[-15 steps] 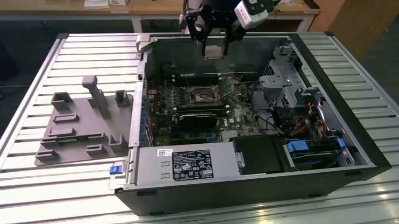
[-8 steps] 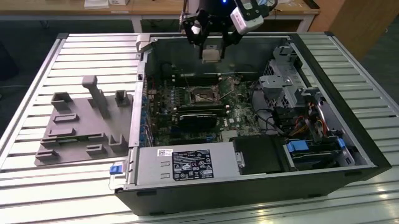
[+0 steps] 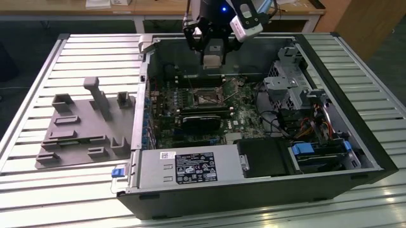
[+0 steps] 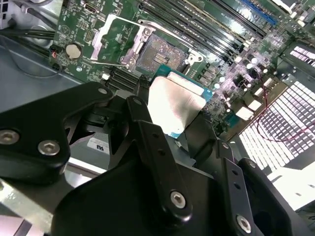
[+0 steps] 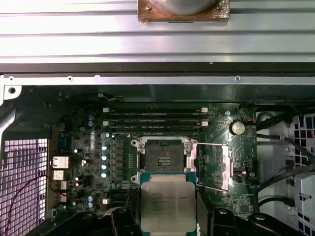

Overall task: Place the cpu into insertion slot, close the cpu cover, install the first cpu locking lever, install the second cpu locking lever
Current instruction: 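Place the cpu into insertion slot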

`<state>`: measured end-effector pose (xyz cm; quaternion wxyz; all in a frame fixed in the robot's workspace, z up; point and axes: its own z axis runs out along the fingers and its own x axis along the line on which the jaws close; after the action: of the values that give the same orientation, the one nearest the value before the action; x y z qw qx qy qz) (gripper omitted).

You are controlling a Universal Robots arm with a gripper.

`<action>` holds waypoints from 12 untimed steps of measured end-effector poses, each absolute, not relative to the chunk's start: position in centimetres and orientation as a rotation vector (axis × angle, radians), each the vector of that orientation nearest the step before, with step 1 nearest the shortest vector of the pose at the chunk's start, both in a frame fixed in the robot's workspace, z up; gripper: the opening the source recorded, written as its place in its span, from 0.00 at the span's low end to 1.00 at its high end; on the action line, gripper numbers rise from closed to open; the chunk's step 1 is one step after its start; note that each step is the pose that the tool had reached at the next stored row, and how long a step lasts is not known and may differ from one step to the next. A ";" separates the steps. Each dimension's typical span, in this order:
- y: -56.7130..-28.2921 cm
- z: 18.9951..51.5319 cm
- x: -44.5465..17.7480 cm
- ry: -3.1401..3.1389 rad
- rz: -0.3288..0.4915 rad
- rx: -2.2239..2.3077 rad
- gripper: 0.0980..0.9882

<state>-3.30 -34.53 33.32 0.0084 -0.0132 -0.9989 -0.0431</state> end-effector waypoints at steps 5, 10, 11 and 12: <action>-34.5 32.4 -3.3 -3.122 -0.135 -0.061 0.50; -34.4 31.9 -3.3 -3.121 -0.136 -0.161 0.50; -34.4 31.8 -3.3 -3.120 -0.136 -0.188 0.50; -34.4 31.7 -3.3 -3.119 -0.136 -0.215 0.50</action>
<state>-3.34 -34.42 31.71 0.0060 -0.0688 -0.9967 -0.0435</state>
